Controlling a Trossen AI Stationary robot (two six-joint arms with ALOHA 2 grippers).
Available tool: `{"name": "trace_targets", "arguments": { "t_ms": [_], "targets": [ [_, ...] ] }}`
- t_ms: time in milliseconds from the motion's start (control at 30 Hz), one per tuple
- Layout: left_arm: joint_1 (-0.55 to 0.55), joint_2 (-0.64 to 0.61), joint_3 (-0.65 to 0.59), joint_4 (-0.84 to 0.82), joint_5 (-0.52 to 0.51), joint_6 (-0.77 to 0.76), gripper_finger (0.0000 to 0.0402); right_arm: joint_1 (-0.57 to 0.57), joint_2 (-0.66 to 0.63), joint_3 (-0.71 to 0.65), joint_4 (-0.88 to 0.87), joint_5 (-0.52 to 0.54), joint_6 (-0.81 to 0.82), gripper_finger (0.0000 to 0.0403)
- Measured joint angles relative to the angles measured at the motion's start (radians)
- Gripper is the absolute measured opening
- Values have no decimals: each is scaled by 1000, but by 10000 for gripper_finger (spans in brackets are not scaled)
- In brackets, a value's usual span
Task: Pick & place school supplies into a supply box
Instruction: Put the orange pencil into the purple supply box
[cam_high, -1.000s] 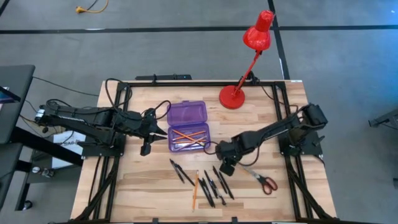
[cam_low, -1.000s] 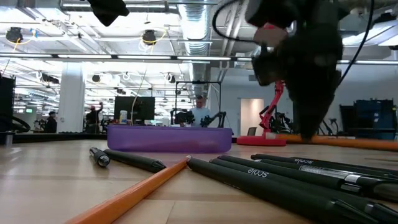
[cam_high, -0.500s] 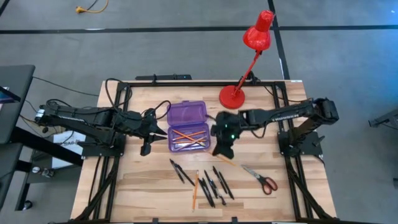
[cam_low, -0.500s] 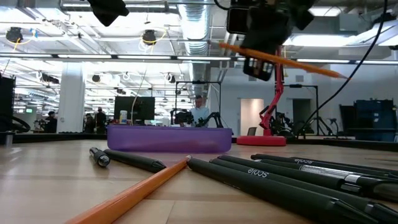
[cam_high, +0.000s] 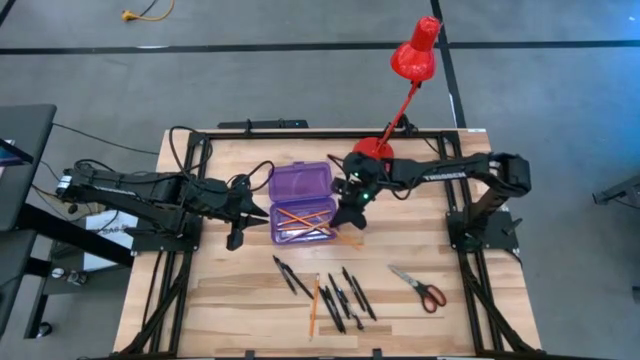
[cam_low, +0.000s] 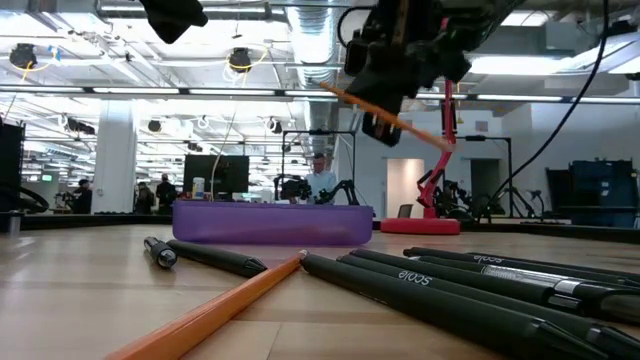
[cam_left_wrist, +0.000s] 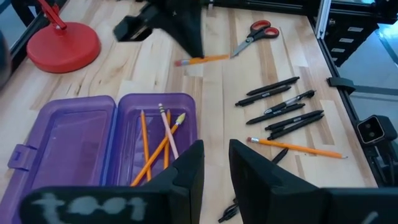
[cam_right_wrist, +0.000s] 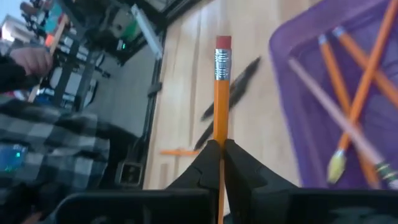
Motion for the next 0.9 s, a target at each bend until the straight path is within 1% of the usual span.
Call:
{"name": "trace_targets", "arguments": {
  "t_ms": [233,400,633,767,900],
  "targets": [
    [0,0,0,1,-6,-7,63,-46,124,85,93,3,10,2],
    [0,0,0,1,-14,-17,63,-79,220,163,78,9,-15,2],
    [0,0,0,0,-14,-35,63,-122,356,316,-83,20,-98,1],
    [0,0,0,-3,-14,-43,63,-131,407,405,-171,26,-140,1],
    [0,0,0,-12,-11,-57,63,-134,410,464,-234,-33,-169,0]
  ]
}}
